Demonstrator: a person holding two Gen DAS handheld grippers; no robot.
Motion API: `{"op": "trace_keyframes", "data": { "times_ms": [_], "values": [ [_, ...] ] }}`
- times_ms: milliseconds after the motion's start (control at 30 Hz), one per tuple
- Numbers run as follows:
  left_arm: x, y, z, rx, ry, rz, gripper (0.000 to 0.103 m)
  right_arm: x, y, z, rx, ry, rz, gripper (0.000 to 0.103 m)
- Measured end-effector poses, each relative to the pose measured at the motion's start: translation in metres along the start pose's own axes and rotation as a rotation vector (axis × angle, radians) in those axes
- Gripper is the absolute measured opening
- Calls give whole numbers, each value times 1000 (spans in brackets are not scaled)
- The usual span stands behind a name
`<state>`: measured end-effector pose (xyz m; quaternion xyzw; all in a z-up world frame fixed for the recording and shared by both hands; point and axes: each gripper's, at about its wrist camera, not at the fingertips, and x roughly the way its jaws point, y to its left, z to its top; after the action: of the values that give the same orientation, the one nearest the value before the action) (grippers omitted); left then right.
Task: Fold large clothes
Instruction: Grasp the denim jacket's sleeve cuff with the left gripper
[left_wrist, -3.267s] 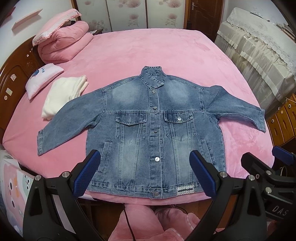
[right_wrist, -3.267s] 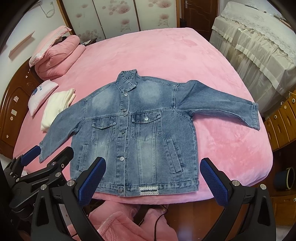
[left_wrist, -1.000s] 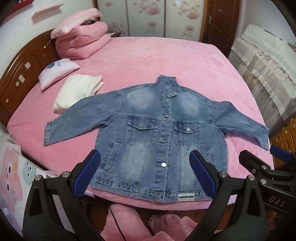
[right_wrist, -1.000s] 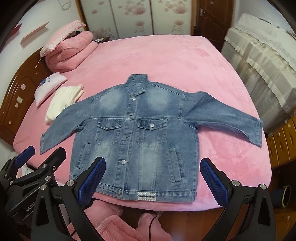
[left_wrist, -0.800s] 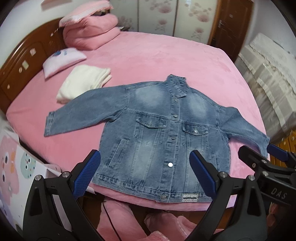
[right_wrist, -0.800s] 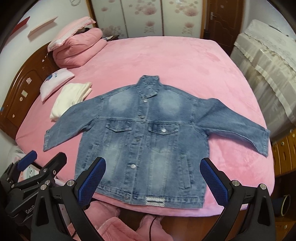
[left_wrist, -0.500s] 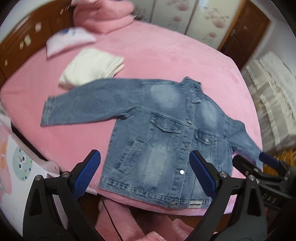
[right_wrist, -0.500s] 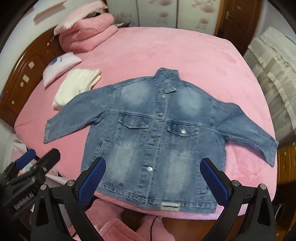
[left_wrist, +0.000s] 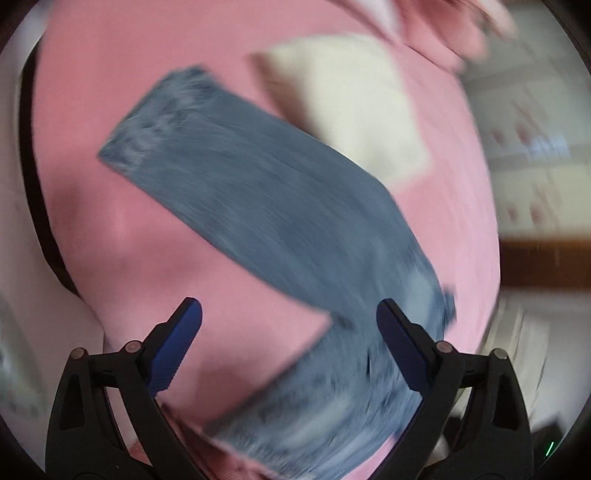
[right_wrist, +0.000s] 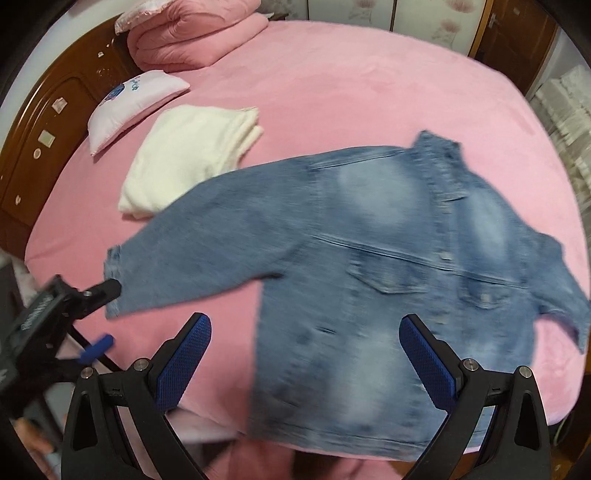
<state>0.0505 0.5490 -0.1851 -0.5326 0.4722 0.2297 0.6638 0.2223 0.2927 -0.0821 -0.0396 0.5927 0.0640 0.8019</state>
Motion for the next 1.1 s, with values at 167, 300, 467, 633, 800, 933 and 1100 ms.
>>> {"op": "trace_keyframes", "data": {
  "times_ms": [167,300,467,633,800,933,1100],
  "values": [
    [38,78,56,-340,-71,10,76,56,57,22,-4,22,7,103],
    [58,129,72,-522,-136,-34,66,100,71,21,12,53,-5,103],
    [73,158,85,-526,-197,-65,54,135,73,5,27,89,-20,103],
    [74,167,76,-473,-257,-6,32,157,65,-13,-2,119,-61,103],
    [58,131,63,-398,-236,211,45,166,37,-20,47,122,-15,103],
    [60,136,64,-385,-263,180,76,173,13,-25,61,144,-11,103],
    [55,138,75,-384,-370,181,38,163,-28,-28,122,115,-26,103]
  ]
}}
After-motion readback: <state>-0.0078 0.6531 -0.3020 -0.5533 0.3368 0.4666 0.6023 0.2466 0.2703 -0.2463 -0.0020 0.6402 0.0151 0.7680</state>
